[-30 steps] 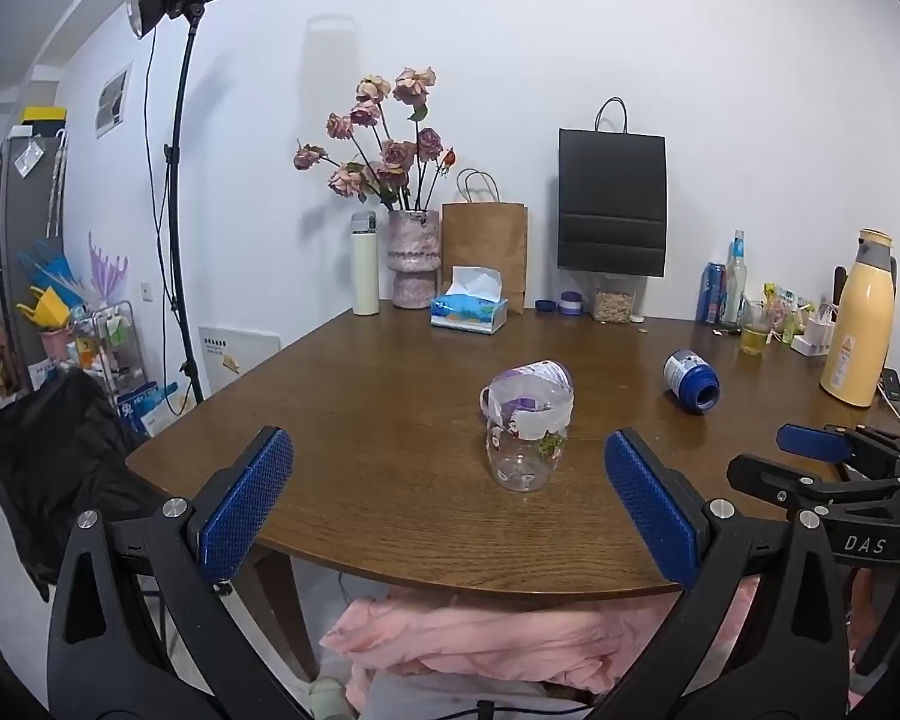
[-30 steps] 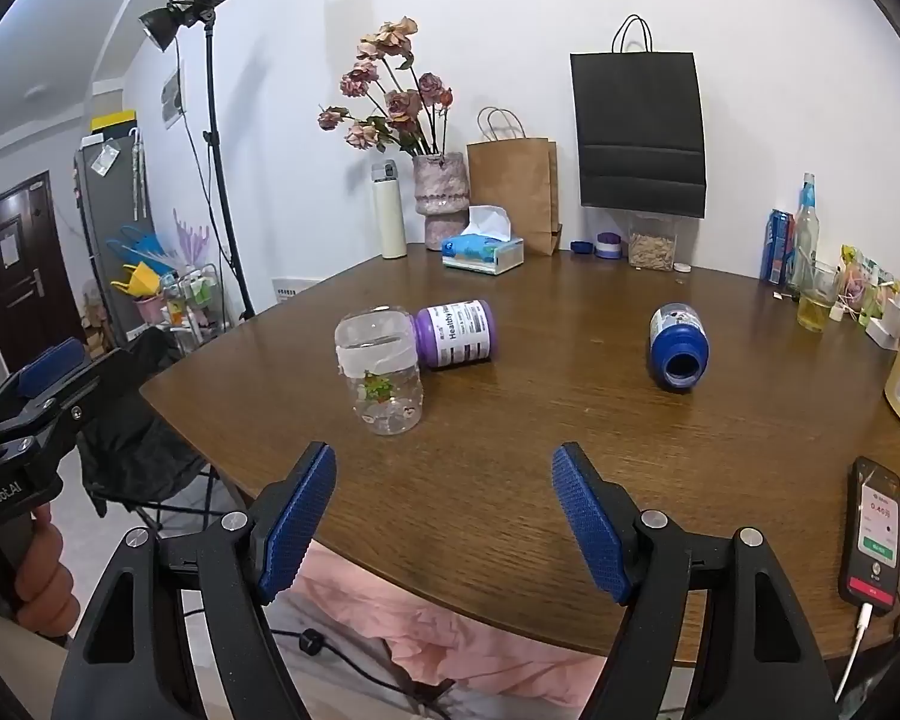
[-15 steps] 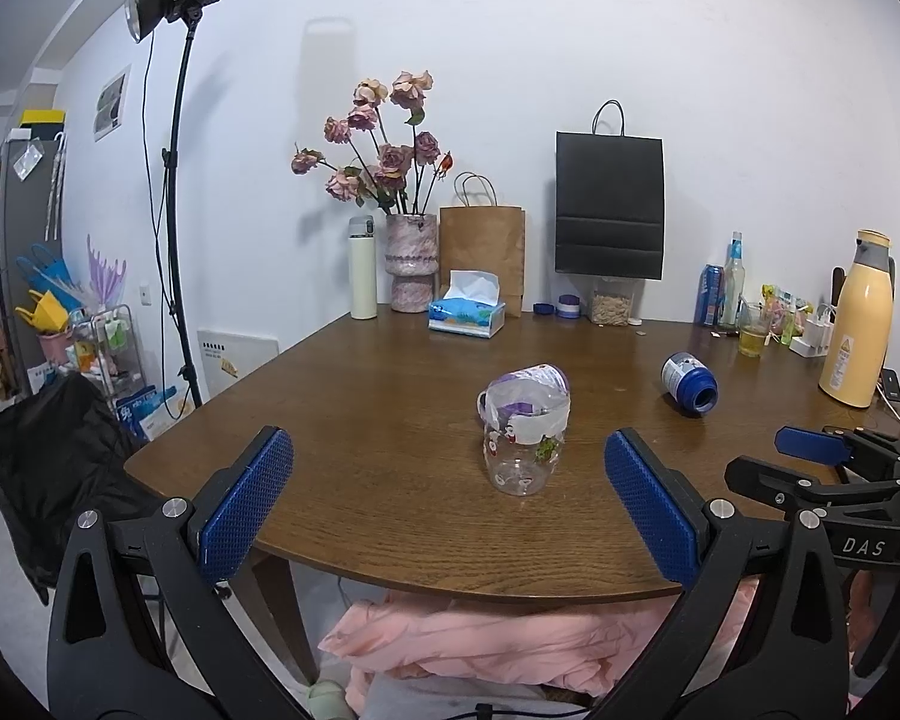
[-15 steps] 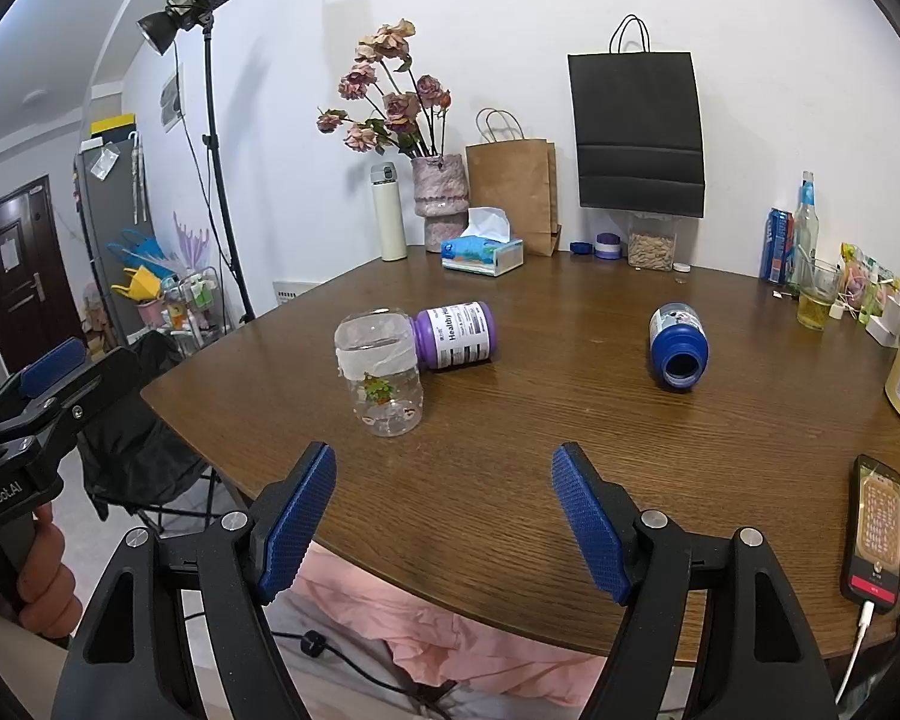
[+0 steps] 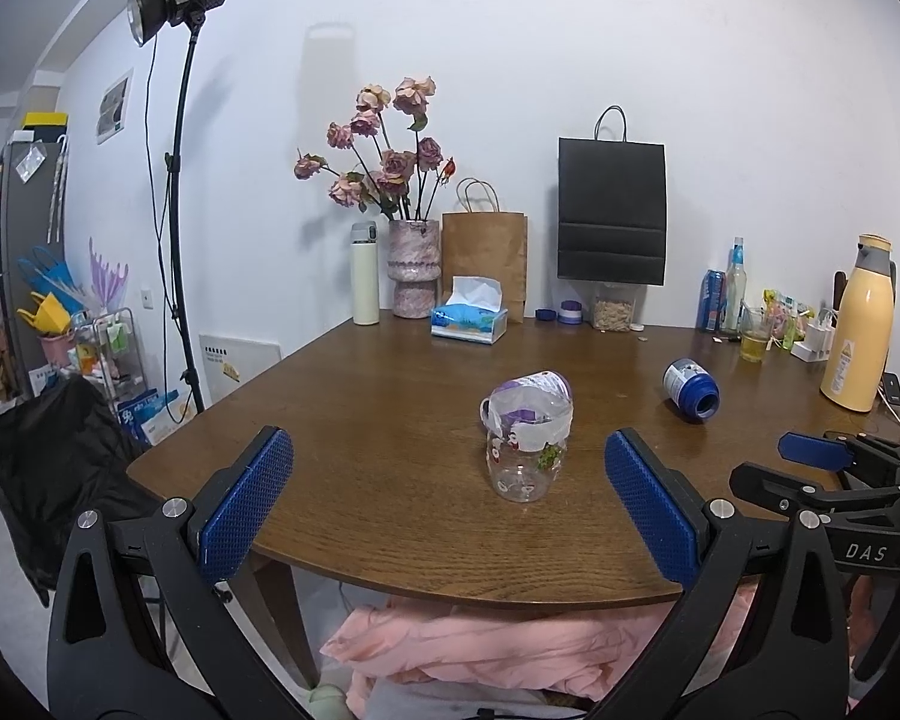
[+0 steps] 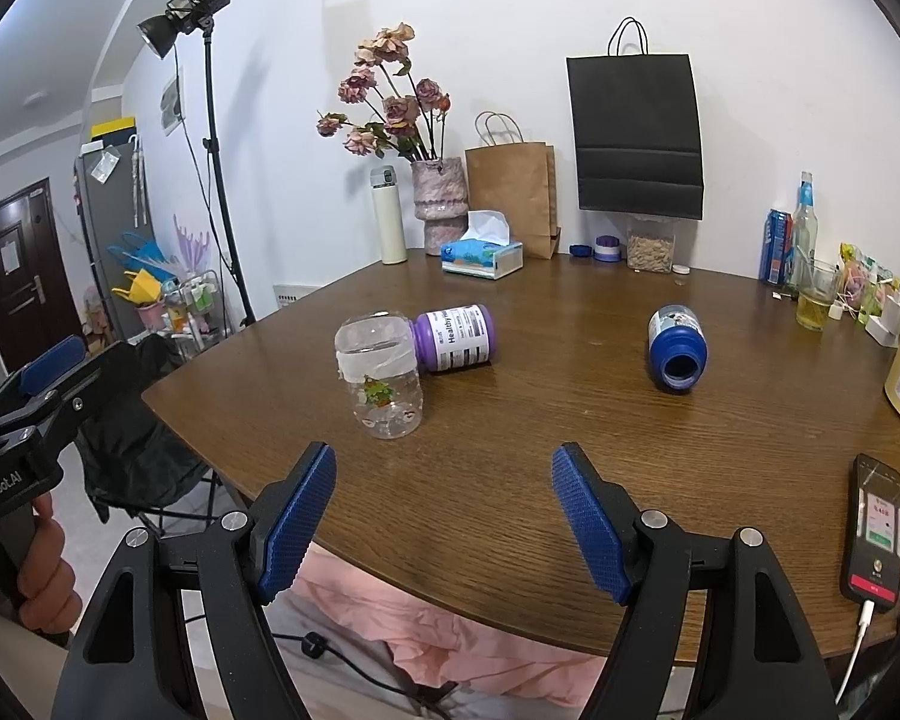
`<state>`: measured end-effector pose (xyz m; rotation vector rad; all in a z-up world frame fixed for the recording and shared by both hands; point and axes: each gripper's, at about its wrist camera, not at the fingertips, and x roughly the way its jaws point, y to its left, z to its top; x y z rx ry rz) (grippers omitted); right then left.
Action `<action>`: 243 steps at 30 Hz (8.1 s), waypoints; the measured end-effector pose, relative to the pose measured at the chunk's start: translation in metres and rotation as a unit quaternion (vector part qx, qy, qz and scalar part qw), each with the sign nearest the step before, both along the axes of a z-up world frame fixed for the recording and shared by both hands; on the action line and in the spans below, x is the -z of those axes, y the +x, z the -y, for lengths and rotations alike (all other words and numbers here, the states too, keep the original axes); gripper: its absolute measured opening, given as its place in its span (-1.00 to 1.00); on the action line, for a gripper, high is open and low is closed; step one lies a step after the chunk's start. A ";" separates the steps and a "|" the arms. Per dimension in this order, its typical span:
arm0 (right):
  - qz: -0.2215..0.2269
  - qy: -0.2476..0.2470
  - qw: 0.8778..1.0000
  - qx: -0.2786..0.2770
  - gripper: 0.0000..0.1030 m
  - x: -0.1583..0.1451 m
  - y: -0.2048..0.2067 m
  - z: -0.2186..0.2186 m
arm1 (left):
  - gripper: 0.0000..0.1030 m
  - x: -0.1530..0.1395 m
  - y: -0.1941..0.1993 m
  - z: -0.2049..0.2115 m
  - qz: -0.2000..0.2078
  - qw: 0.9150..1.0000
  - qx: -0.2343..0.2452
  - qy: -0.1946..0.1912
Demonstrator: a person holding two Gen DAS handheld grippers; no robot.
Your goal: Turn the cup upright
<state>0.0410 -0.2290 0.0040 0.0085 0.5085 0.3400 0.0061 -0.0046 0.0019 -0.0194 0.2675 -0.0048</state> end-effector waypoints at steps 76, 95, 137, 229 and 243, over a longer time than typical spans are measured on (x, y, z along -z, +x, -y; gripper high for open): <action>-0.042 -0.076 0.993 -0.083 0.54 0.000 0.179 -0.014 | 0.99 -0.019 0.256 0.006 -0.231 0.956 0.181 0.012; -0.078 -0.060 0.995 -0.031 0.54 0.023 0.244 0.016 | 0.17 0.071 0.387 0.104 -0.417 0.832 0.321 0.177; -0.183 0.083 0.980 -0.018 0.53 0.074 0.408 -0.023 | 0.16 0.078 0.535 0.108 -0.521 0.818 0.239 -0.037; -0.103 0.234 0.952 -0.170 0.39 -0.058 0.351 0.058 | 0.22 -0.068 0.366 0.123 -0.207 0.937 0.281 0.025; -0.004 0.079 0.991 -0.109 0.39 -0.064 0.309 0.046 | 0.55 -0.016 0.342 0.112 -0.203 0.951 0.234 0.011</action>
